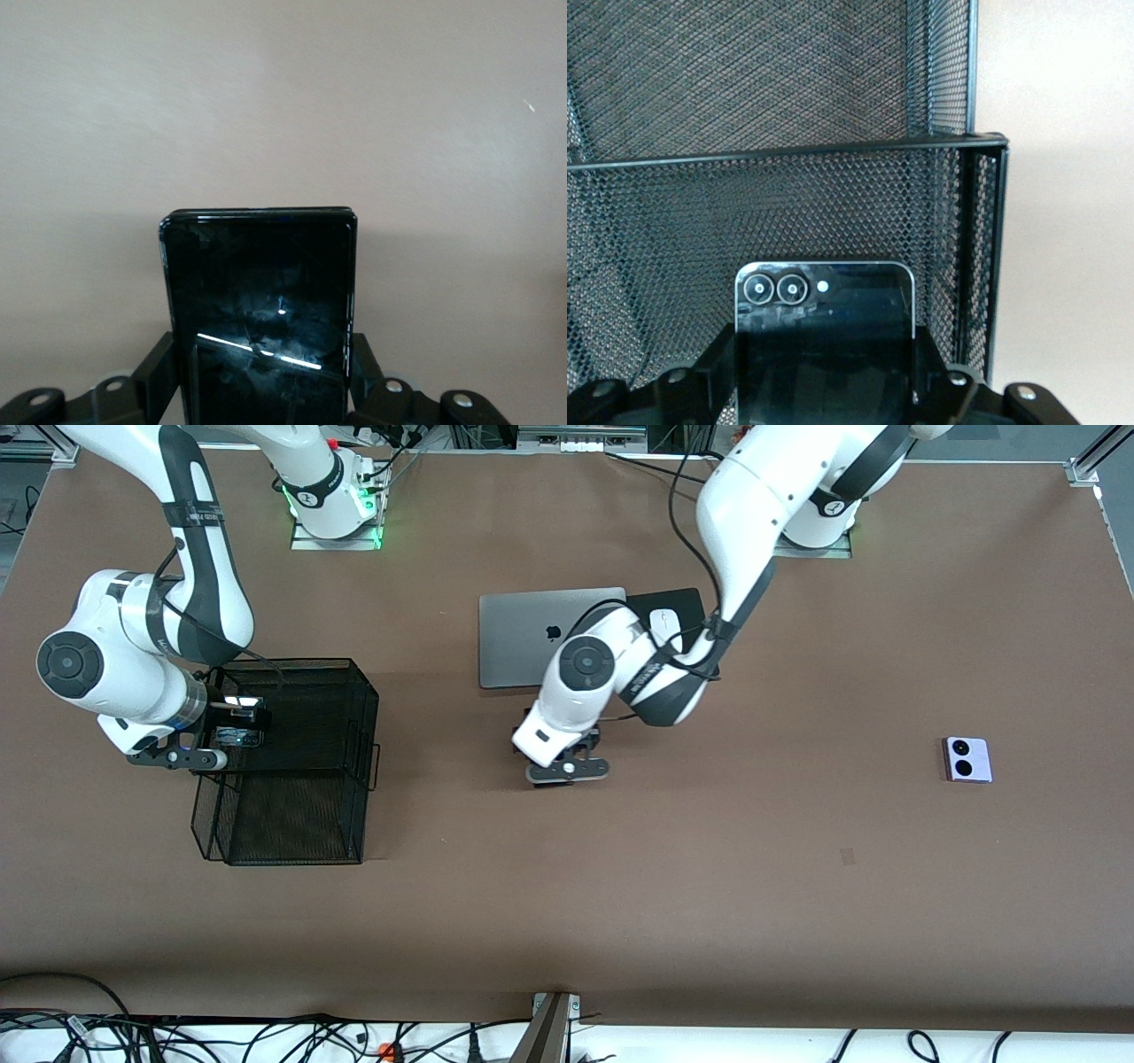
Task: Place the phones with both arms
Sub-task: 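Release the flip phone with the right gripper while the left gripper carries the slab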
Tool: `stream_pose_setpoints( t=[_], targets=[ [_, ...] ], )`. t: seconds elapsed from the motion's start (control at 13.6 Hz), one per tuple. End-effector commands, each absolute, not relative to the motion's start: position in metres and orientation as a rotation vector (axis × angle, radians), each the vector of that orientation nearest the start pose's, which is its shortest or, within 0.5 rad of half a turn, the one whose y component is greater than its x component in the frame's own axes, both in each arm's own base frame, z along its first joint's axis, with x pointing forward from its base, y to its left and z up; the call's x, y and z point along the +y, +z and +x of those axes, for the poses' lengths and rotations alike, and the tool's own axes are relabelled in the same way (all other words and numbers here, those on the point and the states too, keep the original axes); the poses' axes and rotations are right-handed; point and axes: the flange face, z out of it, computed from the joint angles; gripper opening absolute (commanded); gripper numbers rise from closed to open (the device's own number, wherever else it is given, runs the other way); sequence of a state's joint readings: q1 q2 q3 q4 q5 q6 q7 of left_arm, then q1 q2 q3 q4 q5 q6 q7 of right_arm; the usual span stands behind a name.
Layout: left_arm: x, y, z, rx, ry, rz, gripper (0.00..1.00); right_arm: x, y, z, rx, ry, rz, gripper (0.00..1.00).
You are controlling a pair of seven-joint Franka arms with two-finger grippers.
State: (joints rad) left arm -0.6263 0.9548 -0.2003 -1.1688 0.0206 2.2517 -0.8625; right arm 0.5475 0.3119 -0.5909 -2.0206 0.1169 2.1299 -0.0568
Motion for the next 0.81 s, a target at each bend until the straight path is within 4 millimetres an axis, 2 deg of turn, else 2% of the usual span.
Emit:
stream_pose_setpoints(
  t=[0.0,0.15,0.29,0.51,0.74],
  targets=[
    [-0.557,0.224,0.557,-0.053,-0.002,-3.339,0.0,-0.012,0.318,0.583,0.055,0.211,-3.184,0.99],
    [-0.563,0.218,0.551,0.012,-0.003,-3.33,0.0,-0.01,0.321,0.585,0.052,0.206,-3.184,1.0],
    [-0.565,0.201,0.544,0.052,0.013,-3.314,0.0,-0.009,0.329,0.59,0.045,0.177,-3.186,1.0],
    [-0.558,0.186,0.556,0.032,-0.078,-3.312,0.0,-0.004,0.345,0.6,0.025,0.139,-3.189,1.0],
    [-0.552,0.19,0.568,0.011,-0.149,-3.321,0.0,0.004,0.368,0.61,0.018,0.165,-3.185,1.0]
  ],
)
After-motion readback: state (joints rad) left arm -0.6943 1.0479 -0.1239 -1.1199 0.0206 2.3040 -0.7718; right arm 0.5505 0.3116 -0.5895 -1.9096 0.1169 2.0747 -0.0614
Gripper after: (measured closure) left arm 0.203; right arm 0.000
